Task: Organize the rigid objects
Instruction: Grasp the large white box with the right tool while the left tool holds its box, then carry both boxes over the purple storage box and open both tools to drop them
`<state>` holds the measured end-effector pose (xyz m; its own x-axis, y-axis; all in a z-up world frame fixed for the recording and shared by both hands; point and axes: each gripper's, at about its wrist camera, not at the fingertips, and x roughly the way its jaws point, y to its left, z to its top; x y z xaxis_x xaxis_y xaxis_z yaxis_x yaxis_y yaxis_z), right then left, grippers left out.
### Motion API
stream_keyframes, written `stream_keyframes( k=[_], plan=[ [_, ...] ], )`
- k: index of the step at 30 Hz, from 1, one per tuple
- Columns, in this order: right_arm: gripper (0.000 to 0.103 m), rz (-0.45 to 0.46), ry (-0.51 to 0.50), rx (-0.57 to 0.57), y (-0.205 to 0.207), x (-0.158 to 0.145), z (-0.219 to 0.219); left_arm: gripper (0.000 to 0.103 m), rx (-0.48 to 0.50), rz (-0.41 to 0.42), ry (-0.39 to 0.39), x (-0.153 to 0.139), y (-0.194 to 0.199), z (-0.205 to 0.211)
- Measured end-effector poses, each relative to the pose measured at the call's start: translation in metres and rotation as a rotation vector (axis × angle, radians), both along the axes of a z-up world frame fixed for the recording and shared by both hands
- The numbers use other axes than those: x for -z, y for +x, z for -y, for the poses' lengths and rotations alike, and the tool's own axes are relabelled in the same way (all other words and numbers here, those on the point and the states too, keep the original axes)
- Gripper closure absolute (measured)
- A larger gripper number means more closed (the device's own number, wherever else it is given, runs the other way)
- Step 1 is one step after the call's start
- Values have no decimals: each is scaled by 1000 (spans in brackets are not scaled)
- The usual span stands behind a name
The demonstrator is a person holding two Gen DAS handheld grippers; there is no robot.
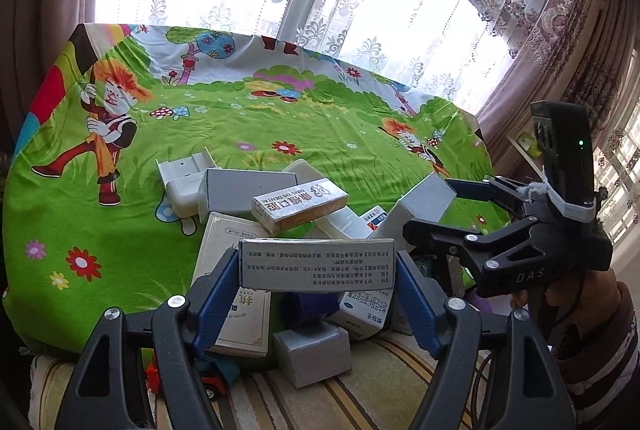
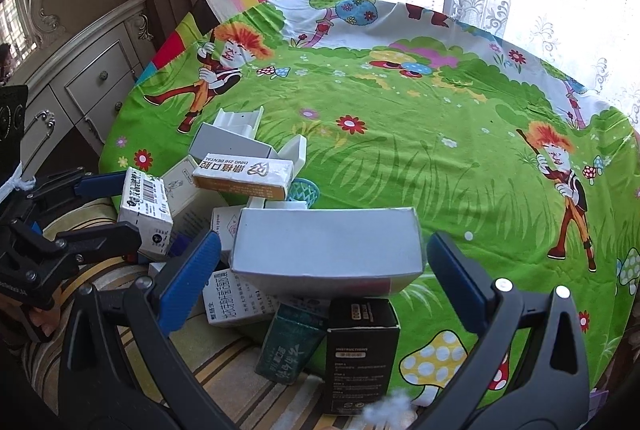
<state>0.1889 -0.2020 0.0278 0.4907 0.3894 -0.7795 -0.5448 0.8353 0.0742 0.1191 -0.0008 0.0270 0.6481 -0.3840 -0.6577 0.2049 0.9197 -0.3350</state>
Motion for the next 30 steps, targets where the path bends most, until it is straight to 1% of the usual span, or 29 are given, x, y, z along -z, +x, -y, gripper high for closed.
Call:
stream_keyframes(
  k=[3, 5, 6, 12, 16, 21, 30],
  plan=[
    [0, 1, -7, 29, 2, 3, 1, 27, 1, 7, 9, -2, -2, 2],
    [5, 17, -15, 39, 1, 2, 2, 27, 1, 13, 13, -3, -3, 4],
    [11, 21, -18, 44, 1, 1, 3, 27, 0, 15, 15, -4, -3, 5],
    [11, 78, 36, 95, -3, -14, 14, 27, -15, 33, 23, -10, -9, 9],
    [11, 114, 86, 173, -10, -31, 36, 27, -15, 44, 20, -17, -15, 14],
    [11, 143, 89, 265, -31, -46, 68, 27, 8, 53, 10, -24, -22, 27],
    [11, 123, 65, 395, -80, -45, 131, 27, 120, 55, 14, -32, -41, 80]
  ],
)
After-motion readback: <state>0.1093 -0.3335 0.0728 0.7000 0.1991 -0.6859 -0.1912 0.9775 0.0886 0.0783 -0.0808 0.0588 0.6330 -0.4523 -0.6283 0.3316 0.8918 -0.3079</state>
